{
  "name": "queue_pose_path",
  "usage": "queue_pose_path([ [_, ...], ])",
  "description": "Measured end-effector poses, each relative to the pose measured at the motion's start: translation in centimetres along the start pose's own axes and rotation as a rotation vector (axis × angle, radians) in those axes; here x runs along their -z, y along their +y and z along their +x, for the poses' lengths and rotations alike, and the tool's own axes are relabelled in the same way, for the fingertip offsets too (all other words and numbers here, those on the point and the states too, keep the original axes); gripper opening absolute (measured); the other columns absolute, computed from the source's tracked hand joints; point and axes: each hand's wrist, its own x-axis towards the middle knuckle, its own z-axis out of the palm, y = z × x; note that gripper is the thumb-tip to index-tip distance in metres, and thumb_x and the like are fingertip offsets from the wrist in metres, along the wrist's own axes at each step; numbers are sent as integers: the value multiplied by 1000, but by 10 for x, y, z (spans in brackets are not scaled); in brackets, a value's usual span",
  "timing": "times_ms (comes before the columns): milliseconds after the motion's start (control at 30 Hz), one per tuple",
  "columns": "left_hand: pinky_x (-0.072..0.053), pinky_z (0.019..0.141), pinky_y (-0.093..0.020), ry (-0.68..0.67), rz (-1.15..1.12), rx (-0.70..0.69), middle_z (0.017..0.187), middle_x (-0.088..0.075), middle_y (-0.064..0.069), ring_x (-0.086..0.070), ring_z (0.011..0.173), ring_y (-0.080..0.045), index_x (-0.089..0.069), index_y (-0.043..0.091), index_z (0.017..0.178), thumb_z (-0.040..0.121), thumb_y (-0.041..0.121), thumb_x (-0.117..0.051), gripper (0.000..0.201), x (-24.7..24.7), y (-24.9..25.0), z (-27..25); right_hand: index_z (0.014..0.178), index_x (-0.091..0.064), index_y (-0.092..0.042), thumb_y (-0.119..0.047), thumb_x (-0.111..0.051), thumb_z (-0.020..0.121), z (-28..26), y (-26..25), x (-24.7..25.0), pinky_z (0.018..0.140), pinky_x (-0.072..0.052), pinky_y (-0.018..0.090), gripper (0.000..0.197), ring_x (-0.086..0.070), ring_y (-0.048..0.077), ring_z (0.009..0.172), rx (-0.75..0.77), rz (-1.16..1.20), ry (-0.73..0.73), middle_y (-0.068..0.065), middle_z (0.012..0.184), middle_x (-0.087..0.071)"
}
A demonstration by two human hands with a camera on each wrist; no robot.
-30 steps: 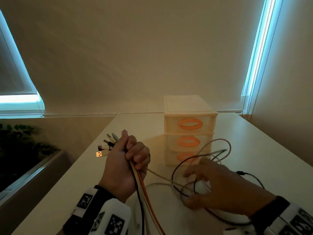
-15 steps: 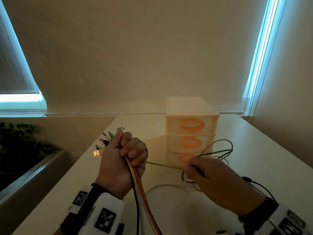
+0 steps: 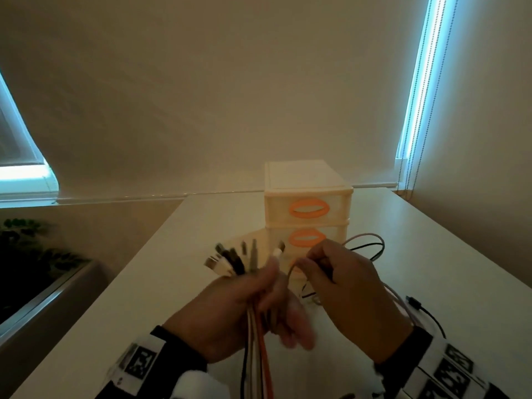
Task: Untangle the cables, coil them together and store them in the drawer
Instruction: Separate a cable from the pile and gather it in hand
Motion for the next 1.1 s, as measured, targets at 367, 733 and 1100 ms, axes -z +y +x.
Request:
queue_pose_path([
  [367,-43,99,-42,593,-77,-301,102,-68,-27,-66,111,-37,-45,7,68,107,43,-32,54,5,-3,11,130,-36,-55,-34,-79,83,-13,-5,-14,99,-40,8,67,-45,-9,125,109,109,-339,-37,130,-40],
  [733,-46,47,-24,618,-547,-308,58,-36,2,-50,58,-16,-45,16,62,104,45,-44,51,15,2,8,86,-68,-41,-33,-67,93,-1,37,-4,74,-47,9,11,-62,-10,88,-70,-13,-221,-37,84,-65],
  [1100,-20,43,-22,572,-502,-369,51,-25,7,-29,48,-10,-37,21,60,103,45,-44,49,25,18,-4,84,-60,-34,-34,-59,96,7,46,27,64,-47,21,11,-60,3,77,-244,-423,3,-13,91,-63],
])
